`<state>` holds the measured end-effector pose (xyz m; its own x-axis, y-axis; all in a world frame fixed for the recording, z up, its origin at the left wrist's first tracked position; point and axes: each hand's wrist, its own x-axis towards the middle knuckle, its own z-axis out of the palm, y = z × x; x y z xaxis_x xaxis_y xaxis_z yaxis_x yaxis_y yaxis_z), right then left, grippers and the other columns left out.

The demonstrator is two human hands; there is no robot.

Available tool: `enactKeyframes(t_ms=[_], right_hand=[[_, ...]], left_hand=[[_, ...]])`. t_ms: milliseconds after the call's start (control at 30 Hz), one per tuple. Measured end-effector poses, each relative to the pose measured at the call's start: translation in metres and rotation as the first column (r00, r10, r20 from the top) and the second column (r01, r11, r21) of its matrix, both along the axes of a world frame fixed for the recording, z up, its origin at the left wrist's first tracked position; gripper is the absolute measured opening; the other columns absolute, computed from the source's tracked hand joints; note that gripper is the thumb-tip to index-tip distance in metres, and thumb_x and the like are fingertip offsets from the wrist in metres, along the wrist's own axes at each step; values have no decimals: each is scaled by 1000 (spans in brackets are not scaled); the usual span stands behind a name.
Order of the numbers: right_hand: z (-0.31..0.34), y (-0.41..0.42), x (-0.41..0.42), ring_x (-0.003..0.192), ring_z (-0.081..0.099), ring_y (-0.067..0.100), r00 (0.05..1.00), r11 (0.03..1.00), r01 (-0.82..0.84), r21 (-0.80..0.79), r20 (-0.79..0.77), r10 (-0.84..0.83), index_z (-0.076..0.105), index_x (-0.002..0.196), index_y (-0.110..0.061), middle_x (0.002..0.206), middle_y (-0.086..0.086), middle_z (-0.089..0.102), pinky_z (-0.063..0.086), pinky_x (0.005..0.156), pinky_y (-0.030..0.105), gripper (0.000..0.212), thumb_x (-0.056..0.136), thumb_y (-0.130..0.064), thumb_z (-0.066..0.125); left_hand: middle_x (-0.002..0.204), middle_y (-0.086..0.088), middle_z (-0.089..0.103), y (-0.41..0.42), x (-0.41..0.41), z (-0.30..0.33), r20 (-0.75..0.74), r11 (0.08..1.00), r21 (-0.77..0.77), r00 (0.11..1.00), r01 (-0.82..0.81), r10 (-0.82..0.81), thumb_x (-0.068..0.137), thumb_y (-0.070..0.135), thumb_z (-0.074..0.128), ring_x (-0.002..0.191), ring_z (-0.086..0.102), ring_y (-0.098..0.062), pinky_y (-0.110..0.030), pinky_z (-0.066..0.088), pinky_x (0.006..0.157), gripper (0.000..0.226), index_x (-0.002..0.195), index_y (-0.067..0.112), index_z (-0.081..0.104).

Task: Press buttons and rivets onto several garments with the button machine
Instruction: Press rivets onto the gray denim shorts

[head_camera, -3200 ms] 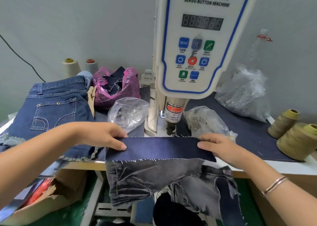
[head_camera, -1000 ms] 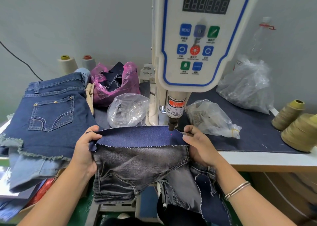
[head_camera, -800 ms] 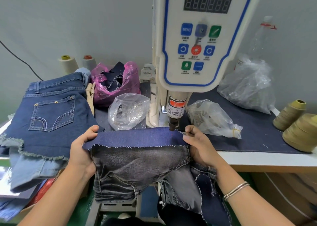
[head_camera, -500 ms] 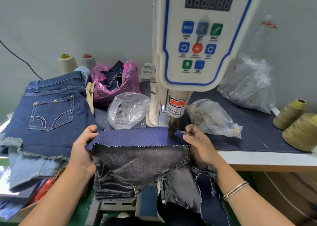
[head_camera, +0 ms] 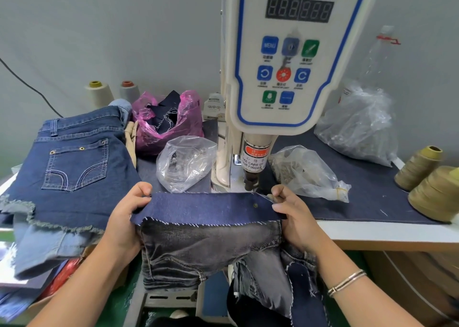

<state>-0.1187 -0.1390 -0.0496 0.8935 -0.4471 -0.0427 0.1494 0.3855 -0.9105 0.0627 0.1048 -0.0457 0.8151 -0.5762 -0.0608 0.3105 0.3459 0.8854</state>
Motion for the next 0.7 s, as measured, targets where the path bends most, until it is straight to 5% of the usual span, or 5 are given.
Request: enactKeyframes(t_ms=[133,267,433,600,700], right_hand=[[1,-11,-19,60,55,13,999,997,-24,-72,-47,21,49,83,-11,75,4,59,44,53,21,29,62,8,47],[13,-29,-44,85,60,9,984,872,-7,-490,-158,-81,59,94,-18,90,-5,65,48,73,19,39,84,18,47],[36,-60,-37,107,47,15,782,355,297,-887,13,-623,68,89,-23,106,-6,52,38,92,29,9,89,-16,63],[43,-92,-7,130,22,24,626,-104,-353,-930,-152,-765,73,98,-36,142,0,36,14,104,39,23,93,-42,52],[39,-95,14,138,11,27,611,-127,-476,-870,-222,-760,71,96,-39,149,1,26,12,109,42,23,93,-39,49]], left_hand=[[58,1,46,-12,-9,6,80,996,19,993,87,-88,75,2,45,48,45,-9,-15,39,45,20,68,21,50],[52,4,49,-40,-6,15,253,992,128,967,-20,-13,90,-10,34,43,43,-6,-15,35,41,36,74,18,51],[38,7,38,-63,-6,1,482,948,245,874,-204,63,83,-19,31,37,33,0,-10,27,41,37,62,6,48],[40,9,42,-67,0,-13,526,928,298,850,-223,35,80,-10,35,39,33,-1,-10,26,40,46,49,21,49],[41,7,41,-64,2,-14,550,918,337,835,-209,-12,71,9,37,39,31,-3,-13,24,40,30,48,22,52]])
